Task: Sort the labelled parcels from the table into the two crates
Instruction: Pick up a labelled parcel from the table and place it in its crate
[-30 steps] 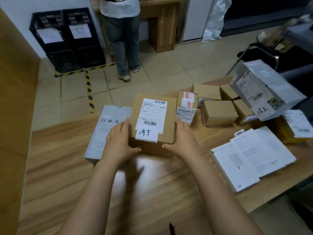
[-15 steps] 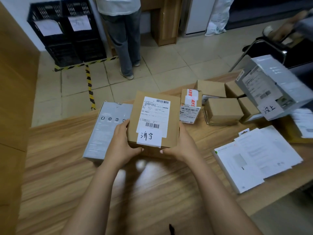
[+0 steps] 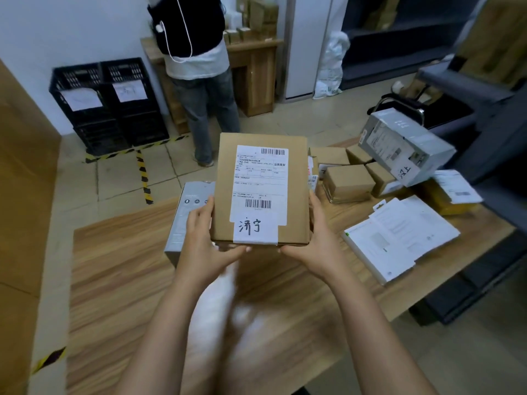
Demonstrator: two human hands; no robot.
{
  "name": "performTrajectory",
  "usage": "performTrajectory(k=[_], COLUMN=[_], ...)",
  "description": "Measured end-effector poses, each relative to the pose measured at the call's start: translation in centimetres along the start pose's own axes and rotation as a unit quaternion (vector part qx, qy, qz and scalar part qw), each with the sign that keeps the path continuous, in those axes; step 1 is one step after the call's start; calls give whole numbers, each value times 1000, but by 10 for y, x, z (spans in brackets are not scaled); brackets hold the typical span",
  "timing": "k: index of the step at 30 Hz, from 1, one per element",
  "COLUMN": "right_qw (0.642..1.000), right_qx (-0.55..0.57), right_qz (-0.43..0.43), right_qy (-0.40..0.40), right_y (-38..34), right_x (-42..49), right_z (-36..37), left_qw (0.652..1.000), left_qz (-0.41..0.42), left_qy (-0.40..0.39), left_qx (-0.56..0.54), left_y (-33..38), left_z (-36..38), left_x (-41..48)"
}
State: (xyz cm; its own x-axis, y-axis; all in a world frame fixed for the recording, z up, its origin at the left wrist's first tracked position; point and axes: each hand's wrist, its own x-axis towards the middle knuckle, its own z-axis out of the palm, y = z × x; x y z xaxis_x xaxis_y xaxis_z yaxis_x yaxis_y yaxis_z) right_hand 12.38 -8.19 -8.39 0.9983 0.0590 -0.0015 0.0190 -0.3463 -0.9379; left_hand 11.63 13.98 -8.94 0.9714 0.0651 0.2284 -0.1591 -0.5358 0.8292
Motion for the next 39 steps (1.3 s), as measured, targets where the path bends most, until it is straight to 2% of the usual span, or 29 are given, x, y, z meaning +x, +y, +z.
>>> performTrajectory(k=[7,18,26,39], right_qw=[993,975,966,966], right_qx=[39,20,9,7], right_qz=[-95,-198,-229,-223], right_qy=[54,102,118,131], right_y=[-52,-114,-131,-131], right_x=[-38,-84,-102,-115], right_z=[-20,-57,-68,-79], left_qw=[994,973,961,958], left_qz=[67,173,222,226], left_qy=[54,64,63,52], left_qx=[-67,-136,-155,-167], left_y=[50,124,145,154], left_z=[-30,-62,-65,-56], left_x=[-16,-36,-44,-50])
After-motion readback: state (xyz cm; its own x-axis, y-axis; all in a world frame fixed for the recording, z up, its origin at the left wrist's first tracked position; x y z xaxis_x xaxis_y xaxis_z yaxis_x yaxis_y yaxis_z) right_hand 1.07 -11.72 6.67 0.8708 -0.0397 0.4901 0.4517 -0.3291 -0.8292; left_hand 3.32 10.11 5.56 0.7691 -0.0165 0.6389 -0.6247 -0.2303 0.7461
